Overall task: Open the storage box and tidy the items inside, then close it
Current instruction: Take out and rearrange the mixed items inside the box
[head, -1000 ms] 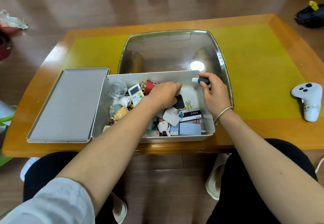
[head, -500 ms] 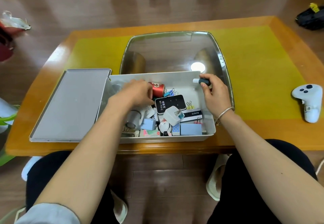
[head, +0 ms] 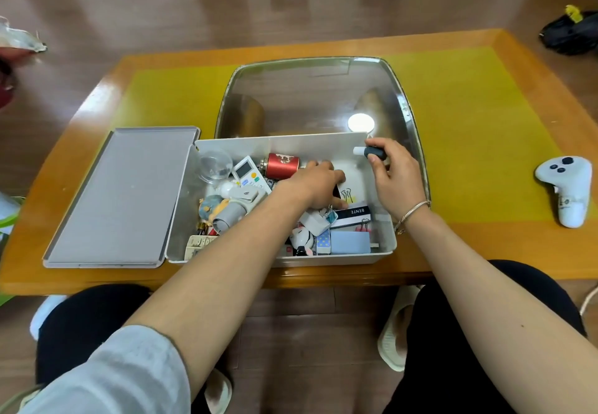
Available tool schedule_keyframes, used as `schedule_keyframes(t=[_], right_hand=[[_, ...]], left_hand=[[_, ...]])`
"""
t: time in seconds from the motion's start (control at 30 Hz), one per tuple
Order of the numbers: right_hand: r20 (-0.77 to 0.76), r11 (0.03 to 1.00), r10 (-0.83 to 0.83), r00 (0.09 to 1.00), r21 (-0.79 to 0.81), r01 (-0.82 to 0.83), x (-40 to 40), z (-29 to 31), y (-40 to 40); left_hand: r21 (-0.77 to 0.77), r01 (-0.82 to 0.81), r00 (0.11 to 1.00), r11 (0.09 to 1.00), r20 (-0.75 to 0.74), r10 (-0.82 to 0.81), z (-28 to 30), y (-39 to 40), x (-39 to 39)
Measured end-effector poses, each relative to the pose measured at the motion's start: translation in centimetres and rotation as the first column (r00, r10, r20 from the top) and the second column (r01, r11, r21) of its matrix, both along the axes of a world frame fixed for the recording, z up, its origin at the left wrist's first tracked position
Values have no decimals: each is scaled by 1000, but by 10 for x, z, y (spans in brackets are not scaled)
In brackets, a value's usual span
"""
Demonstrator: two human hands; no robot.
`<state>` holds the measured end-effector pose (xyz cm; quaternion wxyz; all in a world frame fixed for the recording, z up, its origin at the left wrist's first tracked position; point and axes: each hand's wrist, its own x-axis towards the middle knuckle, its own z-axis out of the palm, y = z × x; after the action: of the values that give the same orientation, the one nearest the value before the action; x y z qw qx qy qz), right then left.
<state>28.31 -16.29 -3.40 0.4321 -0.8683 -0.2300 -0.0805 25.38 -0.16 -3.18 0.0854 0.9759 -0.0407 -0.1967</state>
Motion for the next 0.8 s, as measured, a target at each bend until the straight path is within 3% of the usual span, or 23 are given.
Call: schedule_keyframes(t=[0.23,0.4,0.57,0.7,0.8], right_hand=[[-4,1000,1,1000,-18,-1,1,0,0],[-7,1000,0,1000,-15,0,2,-1,1],[-27,1000,-6,1000,-15,6,0,0,1],[-44,1000,-9,999,-13,8,-1,1,1],[-43,1000,-15,999,-4,15,-2,2,1]], left_hand=[[144,54,989,988,131,-73,3,7,5],[-167,14,970,986,240,27,5,15,-14],[-357,-66,815,932,519,256,24,33,-36],[-409,-277,728,870,501,468,35,58,-46],[-332,-398,746,855,426,512,33,71,-54]])
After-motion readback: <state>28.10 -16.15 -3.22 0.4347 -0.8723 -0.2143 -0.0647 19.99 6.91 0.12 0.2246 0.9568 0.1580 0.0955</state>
